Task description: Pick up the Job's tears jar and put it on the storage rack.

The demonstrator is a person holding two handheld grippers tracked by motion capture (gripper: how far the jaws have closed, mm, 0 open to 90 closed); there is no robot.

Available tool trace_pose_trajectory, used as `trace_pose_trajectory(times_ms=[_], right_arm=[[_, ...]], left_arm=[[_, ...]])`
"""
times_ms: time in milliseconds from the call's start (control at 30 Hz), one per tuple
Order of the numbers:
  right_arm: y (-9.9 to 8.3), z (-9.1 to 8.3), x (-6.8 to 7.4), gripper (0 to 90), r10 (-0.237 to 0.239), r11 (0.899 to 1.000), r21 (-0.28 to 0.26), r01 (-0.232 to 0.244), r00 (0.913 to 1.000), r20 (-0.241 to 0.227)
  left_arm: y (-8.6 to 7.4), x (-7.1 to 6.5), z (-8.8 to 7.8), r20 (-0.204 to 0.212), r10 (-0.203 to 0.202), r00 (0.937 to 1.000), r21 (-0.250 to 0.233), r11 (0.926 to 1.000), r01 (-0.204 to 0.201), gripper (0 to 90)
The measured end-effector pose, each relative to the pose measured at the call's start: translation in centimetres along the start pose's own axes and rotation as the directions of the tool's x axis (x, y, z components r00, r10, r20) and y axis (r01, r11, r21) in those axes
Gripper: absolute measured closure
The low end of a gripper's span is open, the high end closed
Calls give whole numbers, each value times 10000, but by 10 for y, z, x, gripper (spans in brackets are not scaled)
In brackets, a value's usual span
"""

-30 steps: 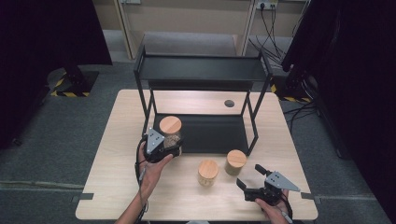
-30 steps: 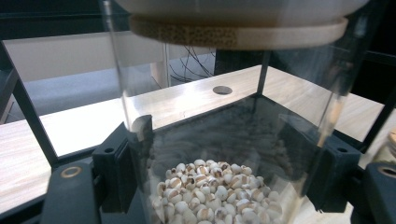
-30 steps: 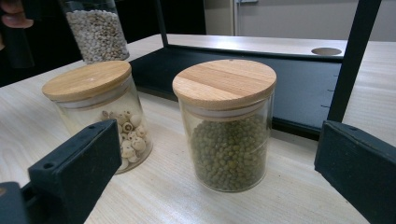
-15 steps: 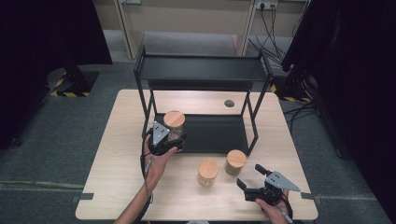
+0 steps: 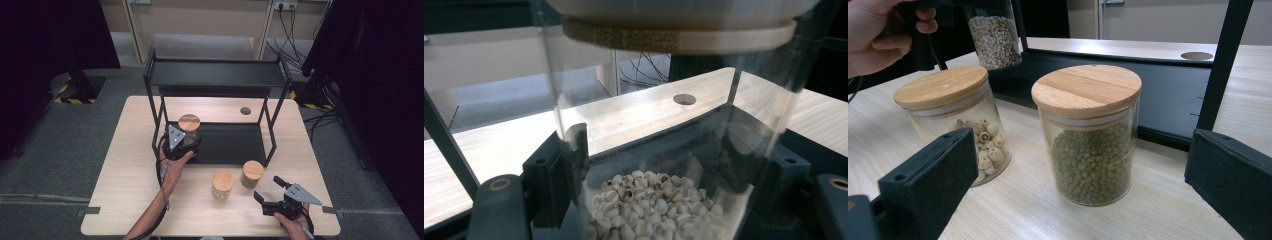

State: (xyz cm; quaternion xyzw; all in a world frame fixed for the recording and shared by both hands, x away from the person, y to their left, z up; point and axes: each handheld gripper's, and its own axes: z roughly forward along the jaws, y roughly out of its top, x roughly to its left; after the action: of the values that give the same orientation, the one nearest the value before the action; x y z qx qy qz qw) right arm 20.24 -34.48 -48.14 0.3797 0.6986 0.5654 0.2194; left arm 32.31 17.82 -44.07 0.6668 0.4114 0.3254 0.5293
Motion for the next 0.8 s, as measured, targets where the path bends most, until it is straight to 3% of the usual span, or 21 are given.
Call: trace_pose_trajectory(times_ms=[800], right_arm=[[0,0,0,9,51,10000,-21,-51,10000,-45]], left_arm=[[-10,-1,19,-282,-137,9995,136,9998,141,250]])
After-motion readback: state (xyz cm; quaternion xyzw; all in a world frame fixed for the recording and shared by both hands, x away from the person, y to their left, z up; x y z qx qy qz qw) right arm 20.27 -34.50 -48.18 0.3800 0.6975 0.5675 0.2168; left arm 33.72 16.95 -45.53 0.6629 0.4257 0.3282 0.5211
